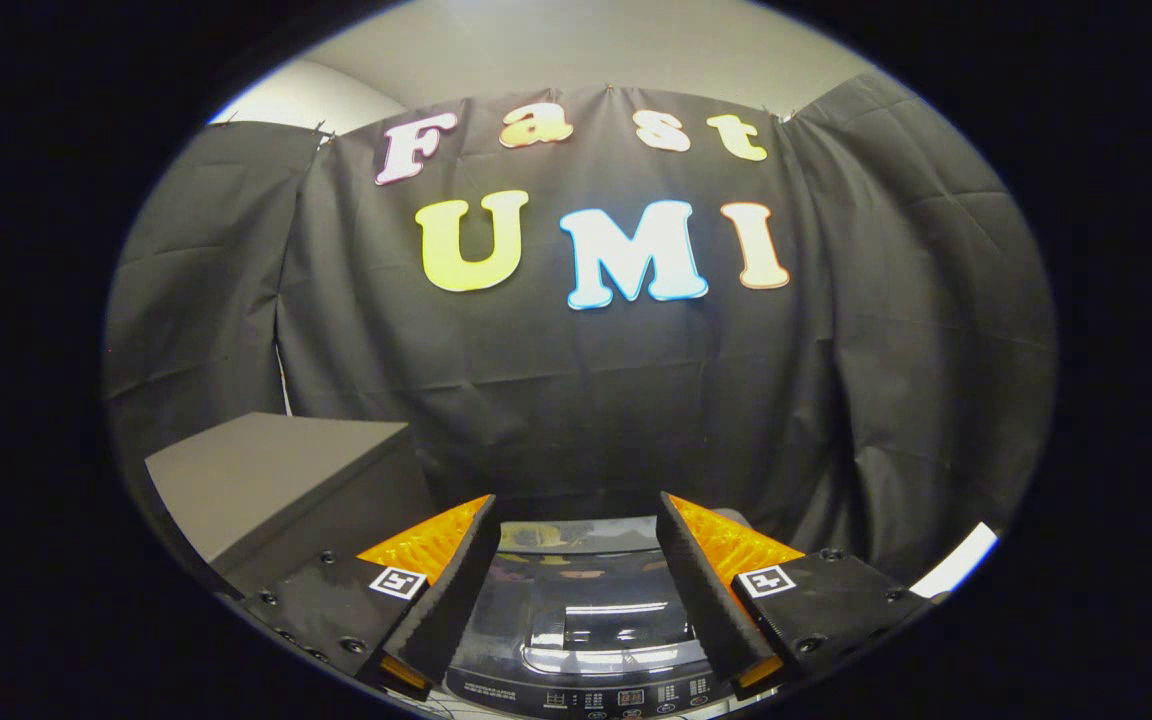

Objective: Put the clothes into the washing machine and then close the washing machine lid.

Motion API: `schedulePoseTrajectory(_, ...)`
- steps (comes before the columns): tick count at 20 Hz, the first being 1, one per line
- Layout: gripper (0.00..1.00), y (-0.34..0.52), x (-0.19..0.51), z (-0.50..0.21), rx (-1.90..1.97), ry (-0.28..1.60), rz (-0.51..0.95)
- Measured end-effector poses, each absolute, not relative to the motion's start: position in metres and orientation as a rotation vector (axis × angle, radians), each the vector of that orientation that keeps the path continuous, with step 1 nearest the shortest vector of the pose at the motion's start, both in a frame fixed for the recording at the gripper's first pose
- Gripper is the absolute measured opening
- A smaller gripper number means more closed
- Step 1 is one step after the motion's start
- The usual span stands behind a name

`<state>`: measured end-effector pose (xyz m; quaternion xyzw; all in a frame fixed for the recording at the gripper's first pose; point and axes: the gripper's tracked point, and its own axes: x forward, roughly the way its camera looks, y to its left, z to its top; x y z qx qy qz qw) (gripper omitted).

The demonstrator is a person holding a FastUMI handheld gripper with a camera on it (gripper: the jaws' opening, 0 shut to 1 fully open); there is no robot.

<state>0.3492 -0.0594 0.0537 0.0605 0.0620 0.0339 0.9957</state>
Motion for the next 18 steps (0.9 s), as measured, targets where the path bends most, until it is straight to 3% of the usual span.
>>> schedulePoseTrajectory(18, 0.97, -0.057, 0.211, 0.14, 0.066, 0.002, 0.04)
